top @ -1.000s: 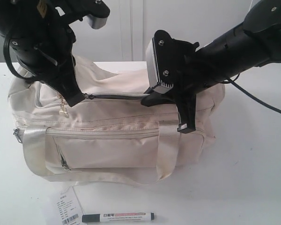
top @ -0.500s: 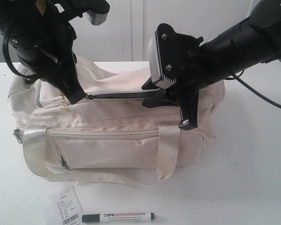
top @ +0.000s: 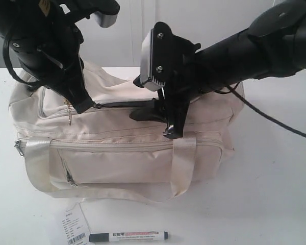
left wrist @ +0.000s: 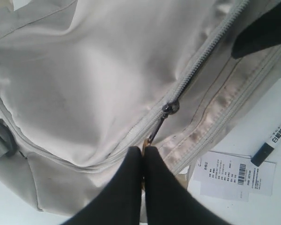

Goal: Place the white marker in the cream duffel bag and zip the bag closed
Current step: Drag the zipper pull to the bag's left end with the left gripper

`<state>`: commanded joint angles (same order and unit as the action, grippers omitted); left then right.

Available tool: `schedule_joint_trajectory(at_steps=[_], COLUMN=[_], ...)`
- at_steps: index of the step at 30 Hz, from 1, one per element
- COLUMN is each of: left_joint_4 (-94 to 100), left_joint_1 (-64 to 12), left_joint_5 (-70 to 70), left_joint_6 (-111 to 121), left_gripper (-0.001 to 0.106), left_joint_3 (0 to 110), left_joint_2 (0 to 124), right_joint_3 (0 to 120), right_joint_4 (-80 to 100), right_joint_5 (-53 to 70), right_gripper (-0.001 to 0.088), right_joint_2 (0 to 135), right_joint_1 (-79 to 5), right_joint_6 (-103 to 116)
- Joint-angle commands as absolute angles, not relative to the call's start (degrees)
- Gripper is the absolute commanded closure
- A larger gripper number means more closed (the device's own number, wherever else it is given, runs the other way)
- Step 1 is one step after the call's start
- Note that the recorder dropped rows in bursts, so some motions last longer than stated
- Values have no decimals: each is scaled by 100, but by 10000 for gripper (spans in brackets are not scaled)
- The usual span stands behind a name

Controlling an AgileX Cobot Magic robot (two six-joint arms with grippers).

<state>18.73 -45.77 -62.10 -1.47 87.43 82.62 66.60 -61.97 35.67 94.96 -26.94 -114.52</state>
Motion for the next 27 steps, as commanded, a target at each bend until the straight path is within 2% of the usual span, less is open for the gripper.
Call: schedule_joint_trajectory(at_steps=[4,5,7,11,12,13,27], left_joint_4=[1834,1836,1836,1836,1836,1836,1889], left_joint_1=[-4577,-4577,-4577,-4577,-4577,-4577,-4577], left_joint_5=[-6210,-6222,-6222,-6233,-6233,-6247,-6530], left_joint_6=[-147,-147,-147,-147,-147,-147,-324], left_gripper=[1053,1053,1053,1053,1053,1053,1053], left_joint_3=[8743,8743,8743,8743,8743,8743,8743], left_joint_2=[8262,8262,8262,8262,8262,8262,8262], right_joint_3=[6660,6660,6669,6669,6669,6669,6669], right_joint_4=[-6211,-6211,-6225,-6190,-6190,-6190,-5512], right_joint_5=[3294,3265,3243,3284,3284,3284,3620], right_gripper=[248,266,360,739,821,866,868], right_joint_2=[9734,9749,9748,9748,9748,9748,9609], right_joint_1=[-2745,-2745,-2745,-2745,-2745,-2745,-2745], right_joint_6=[-11569,-11569,-11569,-11569,-11569,-11569,-11481])
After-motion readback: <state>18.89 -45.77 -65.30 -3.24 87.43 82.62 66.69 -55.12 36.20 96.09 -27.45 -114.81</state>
